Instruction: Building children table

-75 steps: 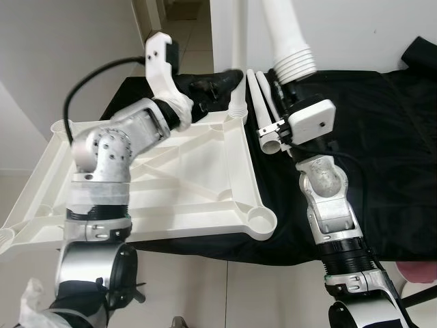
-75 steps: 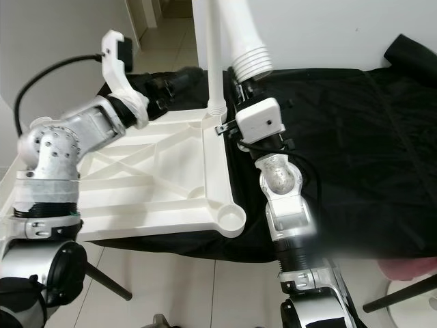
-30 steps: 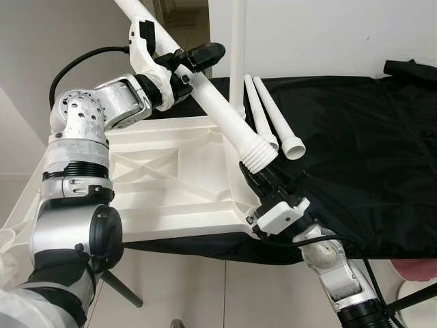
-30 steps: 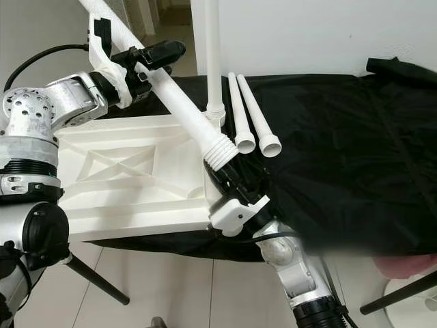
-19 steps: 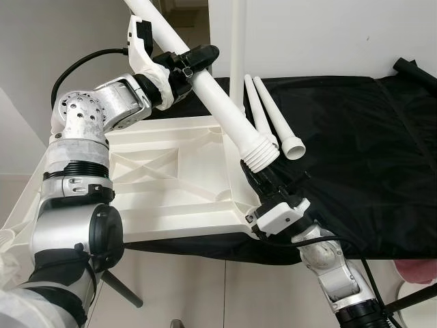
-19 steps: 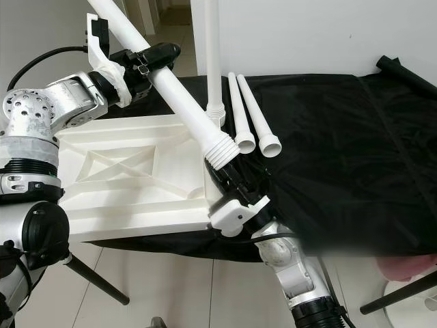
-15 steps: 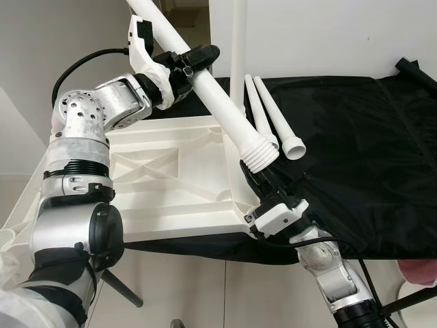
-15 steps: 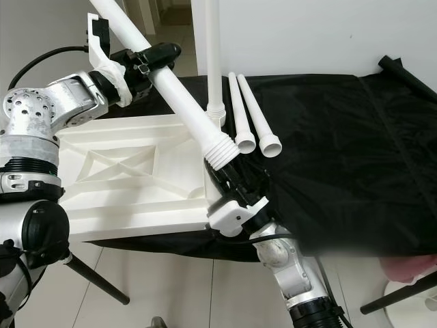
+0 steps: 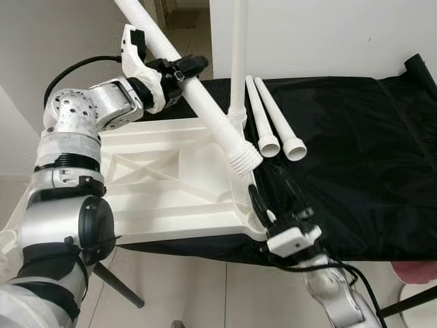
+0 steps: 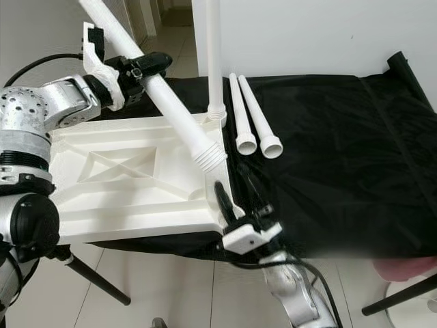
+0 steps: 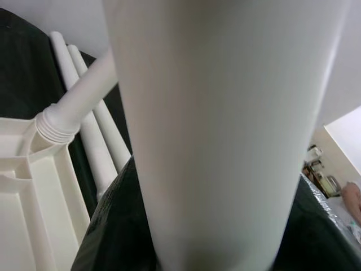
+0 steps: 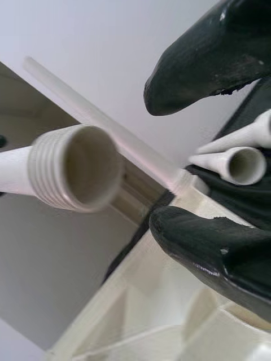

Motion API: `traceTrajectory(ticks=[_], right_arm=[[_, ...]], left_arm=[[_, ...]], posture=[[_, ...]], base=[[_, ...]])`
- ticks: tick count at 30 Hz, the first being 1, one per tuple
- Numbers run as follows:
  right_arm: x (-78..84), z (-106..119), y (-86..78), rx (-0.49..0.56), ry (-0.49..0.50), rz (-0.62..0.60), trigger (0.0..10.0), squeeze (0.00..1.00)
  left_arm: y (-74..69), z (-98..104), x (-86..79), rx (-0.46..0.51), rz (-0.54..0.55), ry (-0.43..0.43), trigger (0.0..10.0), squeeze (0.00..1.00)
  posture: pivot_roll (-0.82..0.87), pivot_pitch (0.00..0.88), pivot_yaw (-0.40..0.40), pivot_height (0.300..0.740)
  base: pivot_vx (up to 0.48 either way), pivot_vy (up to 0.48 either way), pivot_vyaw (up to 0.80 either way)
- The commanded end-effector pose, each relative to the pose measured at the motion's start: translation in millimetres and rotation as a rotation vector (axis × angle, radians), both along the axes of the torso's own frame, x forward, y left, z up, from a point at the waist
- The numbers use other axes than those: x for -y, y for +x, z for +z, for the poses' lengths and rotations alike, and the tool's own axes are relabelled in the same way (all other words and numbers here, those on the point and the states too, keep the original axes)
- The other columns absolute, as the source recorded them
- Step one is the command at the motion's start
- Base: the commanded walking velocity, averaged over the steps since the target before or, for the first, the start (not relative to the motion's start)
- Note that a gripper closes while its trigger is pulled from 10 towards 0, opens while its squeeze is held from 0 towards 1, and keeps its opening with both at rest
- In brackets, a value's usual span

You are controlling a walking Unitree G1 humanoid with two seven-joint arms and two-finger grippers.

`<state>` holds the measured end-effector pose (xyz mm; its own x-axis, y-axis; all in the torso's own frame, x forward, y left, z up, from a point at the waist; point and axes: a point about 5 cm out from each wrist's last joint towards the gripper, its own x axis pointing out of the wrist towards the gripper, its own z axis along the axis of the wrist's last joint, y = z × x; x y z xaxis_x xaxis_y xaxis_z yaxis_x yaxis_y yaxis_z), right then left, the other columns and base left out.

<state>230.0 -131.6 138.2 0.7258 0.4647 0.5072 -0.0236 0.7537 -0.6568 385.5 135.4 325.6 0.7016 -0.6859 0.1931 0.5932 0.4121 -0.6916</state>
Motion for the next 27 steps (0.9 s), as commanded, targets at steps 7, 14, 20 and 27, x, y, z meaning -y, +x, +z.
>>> traceTrajectory(ticks=[7,14,20,27], right_arm=[[13.9,-4,10.6,-0.173,0.216,-0.058,10.0,0.00],[7.6,9,23.4,-0.245,0.371,0.000,10.0,0.00],[-9.4,33,39.6,-0.361,0.499,0.163,10.0,0.00],[-15.1,50,47.7,-0.415,0.483,0.280,10.0,0.00]], left_arm=[[0.3,10,-3.8,0.159,-0.003,0.047,10.0,0.00],[1.5,6,-1.2,0.243,0.050,0.128,10.0,0.00],[0.9,-1,9.3,0.321,0.088,0.208,10.0,0.00],[-6.3,-2,24.1,0.466,0.105,0.316,10.0,0.00]], posture=[[-0.05,0.017,0.132,0.740],[-0.06,0.024,0.131,0.740],[-0.06,0.022,0.110,0.740],[-0.05,0.019,0.095,0.740]], base=[[0.000,0.000,0.00],[0.000,0.000,0.00],[0.000,0.000,0.00],[0.000,0.000,0.00]])
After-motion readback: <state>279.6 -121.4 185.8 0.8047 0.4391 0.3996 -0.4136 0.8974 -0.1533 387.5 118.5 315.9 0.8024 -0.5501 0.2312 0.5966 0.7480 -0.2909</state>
